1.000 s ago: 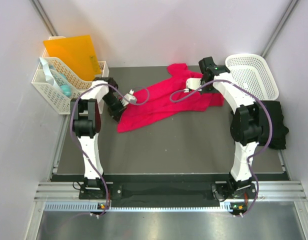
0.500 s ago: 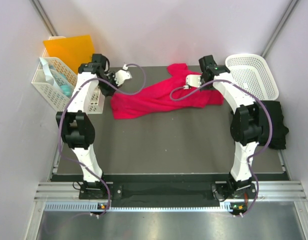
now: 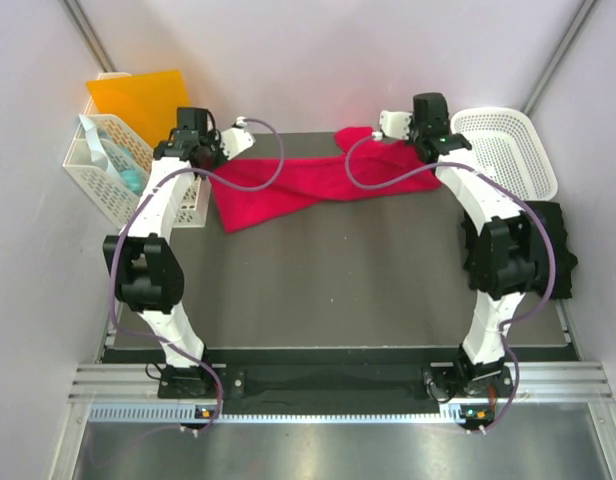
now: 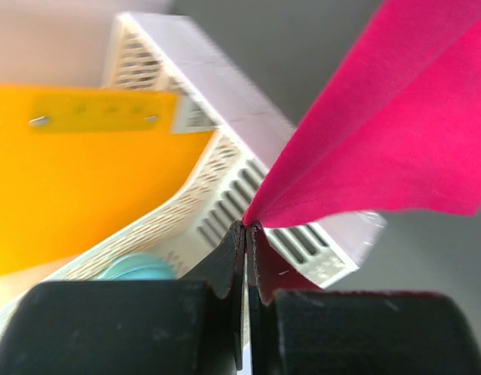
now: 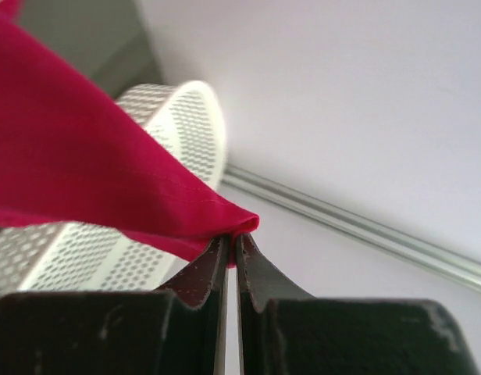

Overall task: Fold and stack the t-shirts
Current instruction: Flatten the tshirt out

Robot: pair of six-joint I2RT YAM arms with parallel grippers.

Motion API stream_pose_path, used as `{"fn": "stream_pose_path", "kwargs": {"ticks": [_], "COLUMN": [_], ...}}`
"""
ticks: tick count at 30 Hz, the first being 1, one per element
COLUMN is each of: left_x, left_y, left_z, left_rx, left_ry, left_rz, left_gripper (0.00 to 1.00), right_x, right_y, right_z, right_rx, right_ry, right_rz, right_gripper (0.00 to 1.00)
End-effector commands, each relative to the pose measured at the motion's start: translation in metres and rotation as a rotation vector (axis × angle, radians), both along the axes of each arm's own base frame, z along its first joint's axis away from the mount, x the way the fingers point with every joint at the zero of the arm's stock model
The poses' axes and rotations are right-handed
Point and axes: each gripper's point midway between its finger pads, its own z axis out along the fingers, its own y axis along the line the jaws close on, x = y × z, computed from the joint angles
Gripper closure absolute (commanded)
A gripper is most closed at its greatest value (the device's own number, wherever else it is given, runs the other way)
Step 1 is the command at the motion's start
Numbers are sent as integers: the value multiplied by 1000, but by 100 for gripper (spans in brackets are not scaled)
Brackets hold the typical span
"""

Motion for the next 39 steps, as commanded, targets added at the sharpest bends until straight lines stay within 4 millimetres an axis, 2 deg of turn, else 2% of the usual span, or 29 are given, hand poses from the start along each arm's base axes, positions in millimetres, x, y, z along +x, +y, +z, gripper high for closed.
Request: {"fn": "stream_pose_path", "kwargs": {"ticks": [1,2,3,5,6,9,12,15,16,17,23,24,29,34,39], "left_x": [25,27,30,33,36,39,35,27,24,17,-9,-19,-50,-84,-106], "left_y": [22,25,26,28,28,26,18,11,9,7,-6,-7,-14,-24,-37], "left_z": [88,95,110,122,137,164,188,223,227,244,288,304,353,400,428], "left_rx": [37,44,42,60,60,63,65,51,44,36,44,50,70,116,168], "left_ry": [-352,-383,-445,-497,-556,-650,-725,-848,-868,-920,-1073,-1128,-1279,-1442,-1550], "left_rz": [130,144,148,155,155,151,117,97,87,82,21,15,-25,-80,-151], "left_gripper": [100,100,100,100,100,100,100,100,100,100,100,100,100,100,100], "right_x": [-6,-6,-7,-15,-18,-30,-46,-66,-75,-82,-122,-128,-171,-209,-236], "right_y": [-23,-25,-28,-35,-37,-43,-46,-50,-51,-52,-54,-54,-52,-50,-48], "right_z": [125,145,148,176,181,207,233,261,271,281,327,333,375,408,431], "right_rx": [40,60,60,79,82,97,112,149,164,181,237,236,221,201,153], "right_ry": [-427,-521,-547,-664,-693,-817,-929,-1042,-1078,-1115,-1248,-1266,-1397,-1493,-1588], "right_rz": [-51,-57,-63,-78,-83,-97,-100,-100,-98,-98,-50,-43,21,70,97], "right_gripper": [100,100,100,100,100,100,100,100,100,100,100,100,100,100,100]}}
